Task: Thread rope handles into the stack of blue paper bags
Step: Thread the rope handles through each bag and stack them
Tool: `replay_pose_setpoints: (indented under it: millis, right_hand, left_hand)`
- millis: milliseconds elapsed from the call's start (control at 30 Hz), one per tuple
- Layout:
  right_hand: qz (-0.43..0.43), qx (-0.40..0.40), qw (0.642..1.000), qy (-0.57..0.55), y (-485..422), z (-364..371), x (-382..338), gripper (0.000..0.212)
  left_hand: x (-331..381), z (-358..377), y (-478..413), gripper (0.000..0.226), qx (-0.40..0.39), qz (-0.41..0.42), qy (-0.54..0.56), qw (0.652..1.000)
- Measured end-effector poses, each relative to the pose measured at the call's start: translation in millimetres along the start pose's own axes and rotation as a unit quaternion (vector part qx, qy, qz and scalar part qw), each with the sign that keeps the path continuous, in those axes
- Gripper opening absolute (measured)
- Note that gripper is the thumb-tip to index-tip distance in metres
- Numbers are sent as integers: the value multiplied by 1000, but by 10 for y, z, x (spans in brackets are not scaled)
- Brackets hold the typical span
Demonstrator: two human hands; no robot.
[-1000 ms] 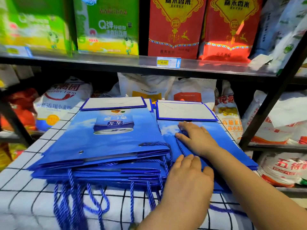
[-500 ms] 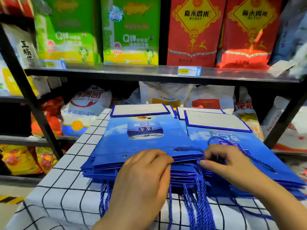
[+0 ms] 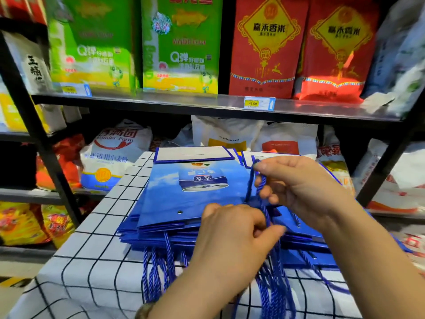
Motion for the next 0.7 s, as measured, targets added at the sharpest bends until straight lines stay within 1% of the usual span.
replay_pose_setpoints:
  millis: [67,133,167,200,267,300,333,400,433,500,533,567,633,700]
  right_hand:
    - [-3,4,1000,19,-36,-6,9,11]
    - [-7,0,994,108,-24,8,45,17]
    - [-3,-23,985,171,-2,68,84,16]
    - [5,-67,969,236,34,173,146,15]
    - [27,-152,931,331,104,404,285,13]
    - [30,-163,921,354,96,485,318,13]
    - [25,-155,919,361,67,544,309,11]
    - [8,-134,928,347,-2,655,247,5]
    - [3,-133,931,340,-26,717,216,3]
    - [3,-139,934,328,-81,828,176,9]
    - [8,-135,942,306,-126,856,163,12]
    - [14,-129,954,270,-174,875,147,13]
    - [13,-114,972,205,-284,899,120,16]
    - [13,-101,977,186,-379,914,153,20]
  left_hand:
    - [-86,-94,-29,48,20,-25,59,998]
    - [-200,-306,-116,38,62,-59,135,987]
    - [-249,-430,-177,35,88,-71,173,978]
    - [-287,-550,-246,33,114,-75,216,967]
    - [-376,-717,-377,28,142,-75,300,940]
    - [-430,-754,-427,27,145,-78,332,929]
    - [-486,-774,-465,26,145,-83,359,918]
    - [-620,-777,-494,26,145,-104,387,904]
    - [-694,-785,-496,25,149,-117,392,900]
    - [-828,-826,-479,24,158,-139,390,897]
    - [-899,-837,-463,24,155,-148,380,900]
    - [-974,-839,-435,24,144,-156,358,909]
    - [-1131,-842,-323,23,107,-171,265,943]
    - [-1227,-854,-162,21,67,-164,168,970]
Point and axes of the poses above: each hand's wrist, its own y-axis away from the middle knuckle, its own z-axis out of the palm, x = y × z, the point moved 8 cm from there along -y, towards the middle knuckle, and after that the axes turned 12 degrees about z, right-handed, at the moved point
